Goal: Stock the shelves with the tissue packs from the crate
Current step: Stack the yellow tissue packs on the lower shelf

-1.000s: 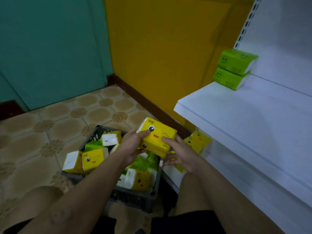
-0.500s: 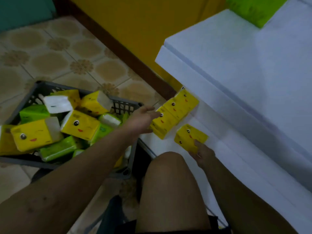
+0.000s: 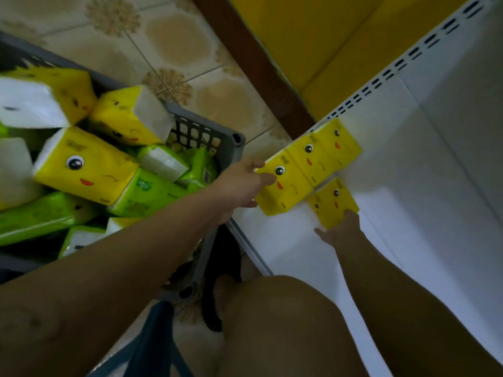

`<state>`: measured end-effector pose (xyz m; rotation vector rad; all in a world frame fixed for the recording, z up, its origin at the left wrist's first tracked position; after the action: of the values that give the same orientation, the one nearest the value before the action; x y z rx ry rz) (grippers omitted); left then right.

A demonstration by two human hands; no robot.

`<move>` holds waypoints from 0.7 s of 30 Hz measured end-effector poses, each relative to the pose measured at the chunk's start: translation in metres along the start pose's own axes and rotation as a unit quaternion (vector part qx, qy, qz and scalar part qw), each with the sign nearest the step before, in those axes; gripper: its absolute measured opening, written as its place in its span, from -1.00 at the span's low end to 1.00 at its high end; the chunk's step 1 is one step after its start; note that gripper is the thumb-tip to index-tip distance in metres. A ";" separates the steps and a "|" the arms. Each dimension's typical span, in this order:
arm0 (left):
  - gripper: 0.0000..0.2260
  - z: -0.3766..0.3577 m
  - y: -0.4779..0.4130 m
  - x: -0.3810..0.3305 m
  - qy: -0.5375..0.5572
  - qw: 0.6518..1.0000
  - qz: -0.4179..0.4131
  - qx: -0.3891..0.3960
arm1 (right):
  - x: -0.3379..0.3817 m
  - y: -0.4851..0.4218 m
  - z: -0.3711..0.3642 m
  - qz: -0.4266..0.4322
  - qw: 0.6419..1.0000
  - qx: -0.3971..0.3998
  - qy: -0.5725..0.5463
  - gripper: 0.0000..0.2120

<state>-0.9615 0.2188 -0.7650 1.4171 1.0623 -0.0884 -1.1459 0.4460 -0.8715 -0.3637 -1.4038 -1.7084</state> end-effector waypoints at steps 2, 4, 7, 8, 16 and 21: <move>-0.57 0.001 -0.002 -0.004 0.006 1.000 -0.003 -0.003 | 0.014 -0.005 -0.005 -0.063 0.988 -0.041 -0.138 -0.56; -0.58 0.002 -0.002 -0.003 0.010 1.000 -0.010 -0.001 | 0.023 -0.006 -0.011 -0.138 0.951 -0.077 -0.267 -0.58; -0.60 0.005 0.003 0.002 -0.012 1.000 -0.027 -0.004 | 0.030 -0.020 -0.014 -0.092 0.950 -0.062 -0.292 -0.61; -0.61 0.007 0.005 0.003 -0.018 0.999 -0.030 -0.007 | 0.033 -0.023 -0.014 -0.073 0.951 -0.057 -0.294 -0.62; -0.64 0.011 0.017 0.002 -0.023 0.999 -0.036 -0.012 | 0.044 -0.011 -0.006 -0.102 0.960 0.019 -0.259 -0.52; -0.70 0.028 0.044 -0.002 -0.050 0.997 -0.043 -0.035 | 0.039 0.038 -0.013 -0.106 0.948 -0.001 -0.300 -0.82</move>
<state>-0.9204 0.2054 -0.7367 1.2909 1.0333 -0.1810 -1.1354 0.4181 -0.8239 -0.8089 -1.9317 -1.8569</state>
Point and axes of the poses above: each hand's wrist, its own y-axis away from the middle knuckle, its own z-axis out of the back of the hand, x = y × z, the point moved 2 cm from there along -y, towards the middle knuckle, and after that the axes turned 5 degrees about z, right-handed, at the moved point
